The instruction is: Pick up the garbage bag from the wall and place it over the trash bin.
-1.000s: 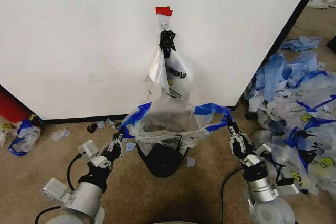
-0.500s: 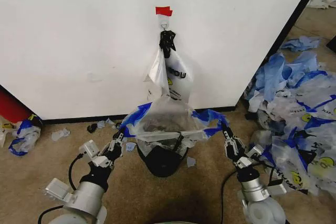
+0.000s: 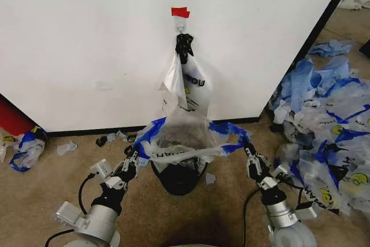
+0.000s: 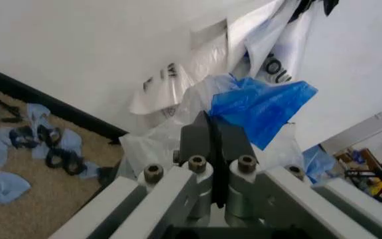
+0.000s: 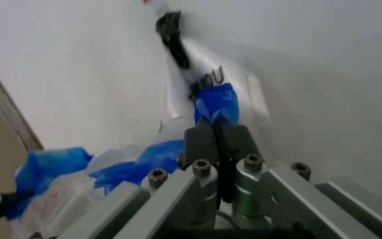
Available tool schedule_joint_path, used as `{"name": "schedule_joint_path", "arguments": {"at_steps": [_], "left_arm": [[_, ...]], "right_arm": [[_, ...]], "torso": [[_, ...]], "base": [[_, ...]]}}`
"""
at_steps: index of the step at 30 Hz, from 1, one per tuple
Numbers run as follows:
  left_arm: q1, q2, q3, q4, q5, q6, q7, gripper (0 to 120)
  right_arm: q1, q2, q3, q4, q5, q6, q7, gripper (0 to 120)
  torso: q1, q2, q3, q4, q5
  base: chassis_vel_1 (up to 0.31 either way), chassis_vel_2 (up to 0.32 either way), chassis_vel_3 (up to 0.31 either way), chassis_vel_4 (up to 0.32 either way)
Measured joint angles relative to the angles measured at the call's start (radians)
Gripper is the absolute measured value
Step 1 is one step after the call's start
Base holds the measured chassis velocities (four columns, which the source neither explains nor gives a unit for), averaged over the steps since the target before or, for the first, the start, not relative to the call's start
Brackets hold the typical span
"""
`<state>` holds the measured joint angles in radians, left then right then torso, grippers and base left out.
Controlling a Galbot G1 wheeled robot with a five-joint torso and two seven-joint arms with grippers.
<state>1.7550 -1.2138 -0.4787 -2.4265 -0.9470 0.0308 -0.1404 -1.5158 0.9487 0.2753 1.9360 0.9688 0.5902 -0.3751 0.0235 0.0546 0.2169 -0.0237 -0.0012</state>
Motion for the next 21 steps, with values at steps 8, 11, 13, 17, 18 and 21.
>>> {"name": "schedule_joint_path", "arguments": {"at_steps": [8,11,13,17,18,21], "left_arm": [[0.002,0.0,0.007,0.023,0.016,-0.008,0.006,0],[0.004,-0.002,0.01,0.022,0.019,-0.007,0.006,0],[0.004,-0.003,0.012,0.027,0.021,-0.007,0.006,0],[-0.003,-0.006,0.016,0.057,0.025,-0.007,0.005,0],[-0.005,-0.006,0.017,0.063,0.025,-0.007,0.005,0],[-0.007,-0.006,0.018,0.073,0.025,-0.007,0.005,0]], "right_arm": [[0.007,-0.013,-0.02,-0.008,-0.051,-0.003,0.02,0],[0.007,-0.021,-0.004,-0.007,-0.051,-0.007,0.027,0],[0.006,-0.024,0.0,-0.007,-0.053,-0.008,0.028,0],[0.002,-0.028,0.008,-0.024,-0.064,-0.009,0.033,0],[0.001,-0.027,0.006,-0.029,-0.069,-0.009,0.037,0],[0.001,-0.026,0.004,-0.035,-0.074,-0.009,0.04,0]], "torso": [[0.0,0.0,0.0,0.0001,0.0001],[0.0,0.0,0.0,0.0001,0.0],[0.0,0.0,0.0,0.0001,0.0001],[0.0,0.0,0.0,0.0,0.0],[0.0,0.0,0.0,0.0,0.0],[0.0,0.0,0.0,0.0,0.0]], "base": [[0.0,0.0,0.0,0.0],[0.0,0.0,0.0,0.0],[0.0,0.0,0.0,0.0],[0.0,0.0,0.0,0.0],[0.0,0.0,0.0,0.0],[0.0,0.0,0.0,0.0]]}}
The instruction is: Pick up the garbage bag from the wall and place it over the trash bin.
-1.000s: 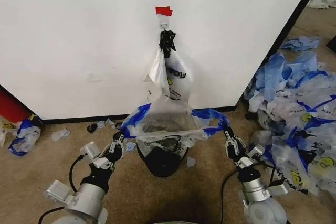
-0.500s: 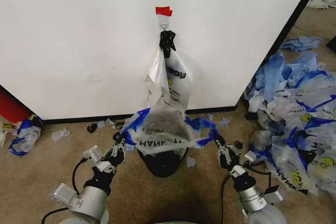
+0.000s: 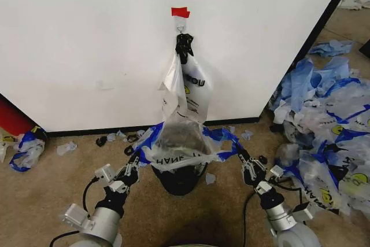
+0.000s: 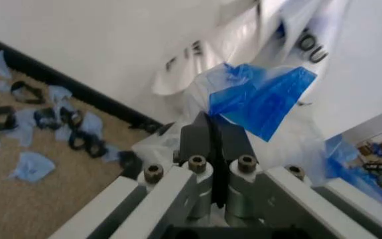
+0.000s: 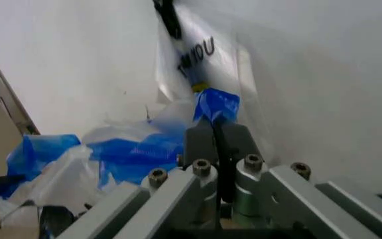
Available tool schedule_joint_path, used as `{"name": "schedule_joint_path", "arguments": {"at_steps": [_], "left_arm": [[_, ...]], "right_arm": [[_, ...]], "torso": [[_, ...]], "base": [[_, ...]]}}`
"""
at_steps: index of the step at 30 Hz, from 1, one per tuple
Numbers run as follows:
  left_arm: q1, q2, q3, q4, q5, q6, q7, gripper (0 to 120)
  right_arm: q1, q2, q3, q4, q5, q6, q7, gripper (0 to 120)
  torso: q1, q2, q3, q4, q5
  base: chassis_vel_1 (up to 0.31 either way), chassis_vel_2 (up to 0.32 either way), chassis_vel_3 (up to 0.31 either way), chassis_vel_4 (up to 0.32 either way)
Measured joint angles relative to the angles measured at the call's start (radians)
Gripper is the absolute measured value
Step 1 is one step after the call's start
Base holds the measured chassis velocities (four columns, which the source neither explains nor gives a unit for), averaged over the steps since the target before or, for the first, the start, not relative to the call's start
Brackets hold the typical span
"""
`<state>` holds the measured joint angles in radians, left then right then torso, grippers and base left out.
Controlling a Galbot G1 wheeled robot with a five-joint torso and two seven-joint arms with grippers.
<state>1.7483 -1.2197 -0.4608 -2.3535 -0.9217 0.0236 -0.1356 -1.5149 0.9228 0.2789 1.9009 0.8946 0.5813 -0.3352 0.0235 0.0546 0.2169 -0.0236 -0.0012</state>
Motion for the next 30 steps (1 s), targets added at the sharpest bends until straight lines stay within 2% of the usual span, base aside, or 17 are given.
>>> {"name": "schedule_joint_path", "arguments": {"at_steps": [10,19,30], "left_arm": [[-0.013,0.002,0.007,0.076,0.016,-0.009,0.002,0],[-0.021,0.018,-0.012,0.062,0.051,-0.023,0.02,0],[-0.021,0.013,0.015,0.069,0.073,-0.034,0.054,0]], "right_arm": [[0.026,0.0,-0.038,-0.059,-0.039,0.0,0.013,0],[0.053,-0.003,-0.063,-0.057,-0.067,-0.006,0.032,0],[0.057,-0.019,-0.112,-0.03,-0.112,-0.012,0.05,0]], "torso": [[0.0,0.0,0.0,0.0,-0.0001],[0.0,0.0,0.0,0.0001,0.0],[0.0,0.0,0.0,0.0,0.0]], "base": [[0.0,0.0,0.0,0.0],[0.0,0.0,0.0,0.0],[0.0,0.0,0.0,0.0]]}}
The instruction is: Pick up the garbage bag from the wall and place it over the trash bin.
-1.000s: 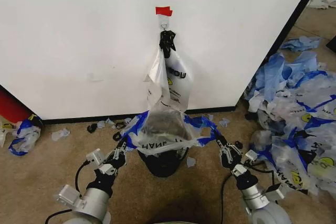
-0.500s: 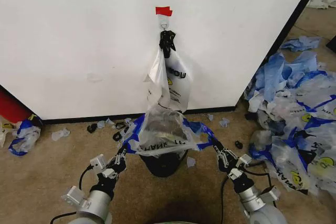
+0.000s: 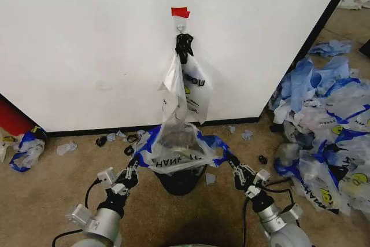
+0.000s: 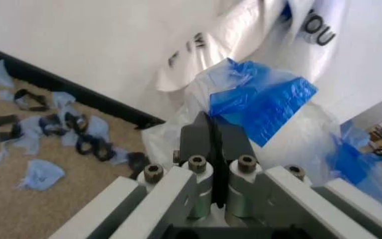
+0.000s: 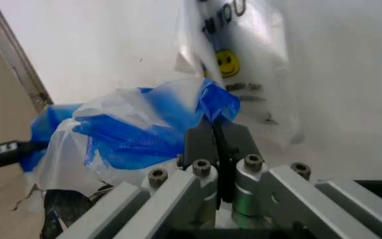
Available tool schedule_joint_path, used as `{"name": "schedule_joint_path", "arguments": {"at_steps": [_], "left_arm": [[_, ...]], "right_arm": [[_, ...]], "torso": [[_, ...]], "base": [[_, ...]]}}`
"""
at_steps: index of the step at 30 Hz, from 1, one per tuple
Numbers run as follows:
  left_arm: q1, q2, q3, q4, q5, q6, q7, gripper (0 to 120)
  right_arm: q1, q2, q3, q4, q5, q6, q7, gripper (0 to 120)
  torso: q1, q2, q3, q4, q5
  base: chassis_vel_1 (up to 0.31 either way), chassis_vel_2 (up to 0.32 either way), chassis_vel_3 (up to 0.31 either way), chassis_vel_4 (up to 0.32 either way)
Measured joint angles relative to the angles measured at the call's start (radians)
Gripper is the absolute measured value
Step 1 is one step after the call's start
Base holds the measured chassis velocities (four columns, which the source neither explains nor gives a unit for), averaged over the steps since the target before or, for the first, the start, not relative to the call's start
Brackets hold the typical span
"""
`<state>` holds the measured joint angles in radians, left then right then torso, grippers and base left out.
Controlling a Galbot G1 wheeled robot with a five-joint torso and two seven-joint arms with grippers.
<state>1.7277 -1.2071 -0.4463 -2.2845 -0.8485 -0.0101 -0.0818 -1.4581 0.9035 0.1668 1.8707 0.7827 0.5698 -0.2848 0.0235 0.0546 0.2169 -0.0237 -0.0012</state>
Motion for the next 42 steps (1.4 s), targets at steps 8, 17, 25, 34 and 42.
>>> {"name": "schedule_joint_path", "arguments": {"at_steps": [8,17,25,34,42], "left_arm": [[-0.009,0.006,0.008,0.016,0.0,-0.003,0.017,0],[-0.027,0.02,0.006,0.002,-0.018,0.014,0.005,0],[-0.027,0.023,0.002,0.012,-0.023,0.015,0.002,0],[-0.023,0.012,0.002,0.024,-0.019,0.011,0.002,0],[-0.025,0.003,0.006,0.035,-0.014,0.01,0.002,0]], "right_arm": [[0.017,-0.012,-0.027,-0.015,-0.018,0.007,-0.016,0],[0.049,-0.035,-0.01,-0.031,-0.014,0.007,-0.006,0],[0.1,-0.012,-0.092,-0.014,0.01,-0.007,0.017,0],[0.155,0.011,-0.198,-0.013,0.049,-0.002,0.003,0],[0.209,0.015,-0.23,-0.049,0.055,0.005,-0.005,0]], "torso": [[0.0,0.0,0.0,0.0001,0.0001],[0.0,0.0,0.0,0.0,-0.0001],[0.0,0.0,0.0,0.0,0.0],[0.0,0.0,0.0,0.0,0.0],[0.0,0.0,0.0,0.0,0.0]], "base": [[0.0,0.0,0.0,0.0],[0.0,0.0,0.0,0.0],[0.0,0.0,0.0,0.0],[0.0,0.0,0.0,0.0],[0.0,0.0,0.0,0.0]]}}
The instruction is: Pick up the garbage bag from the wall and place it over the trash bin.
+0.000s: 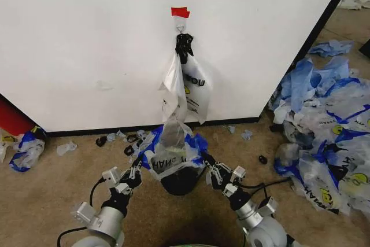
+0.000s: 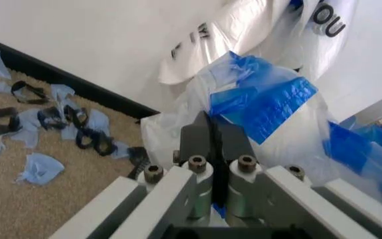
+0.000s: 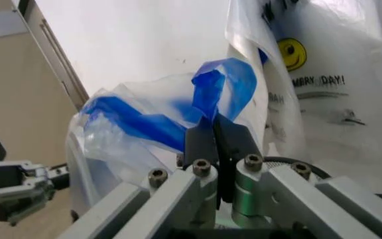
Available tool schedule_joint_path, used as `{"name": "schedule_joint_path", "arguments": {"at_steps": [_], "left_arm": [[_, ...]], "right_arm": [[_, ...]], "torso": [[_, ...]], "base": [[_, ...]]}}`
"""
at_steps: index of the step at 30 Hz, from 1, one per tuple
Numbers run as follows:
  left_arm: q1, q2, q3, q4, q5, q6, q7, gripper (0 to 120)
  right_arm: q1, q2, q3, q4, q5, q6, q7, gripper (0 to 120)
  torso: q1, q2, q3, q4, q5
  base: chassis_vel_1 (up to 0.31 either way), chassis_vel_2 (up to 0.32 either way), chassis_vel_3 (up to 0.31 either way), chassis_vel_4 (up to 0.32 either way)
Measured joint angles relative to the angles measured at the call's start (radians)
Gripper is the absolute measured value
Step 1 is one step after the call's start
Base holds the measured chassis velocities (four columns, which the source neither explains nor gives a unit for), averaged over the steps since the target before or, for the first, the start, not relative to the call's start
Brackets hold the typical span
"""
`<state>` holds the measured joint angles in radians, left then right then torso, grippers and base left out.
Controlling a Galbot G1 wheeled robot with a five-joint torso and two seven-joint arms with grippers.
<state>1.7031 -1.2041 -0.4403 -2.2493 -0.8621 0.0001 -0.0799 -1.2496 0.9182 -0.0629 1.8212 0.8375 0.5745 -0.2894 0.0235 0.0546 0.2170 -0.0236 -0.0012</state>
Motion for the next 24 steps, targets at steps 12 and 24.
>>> {"name": "schedule_joint_path", "arguments": {"at_steps": [12,24], "left_arm": [[-0.001,-0.008,0.002,0.014,0.004,-0.002,0.001,0],[0.001,-0.016,0.007,0.022,0.013,-0.005,0.003,0]], "right_arm": [[0.093,0.028,-0.067,-0.044,0.026,0.01,0.004,0],[0.144,0.048,-0.112,-0.052,0.039,0.009,0.007,0]], "torso": [[0.0,0.0,0.0,0.0,0.0001],[0.0,0.0,0.0,0.0001,0.0001]], "base": [[0.0,0.0,0.0,0.0],[0.0,0.0,0.0,0.0]]}}
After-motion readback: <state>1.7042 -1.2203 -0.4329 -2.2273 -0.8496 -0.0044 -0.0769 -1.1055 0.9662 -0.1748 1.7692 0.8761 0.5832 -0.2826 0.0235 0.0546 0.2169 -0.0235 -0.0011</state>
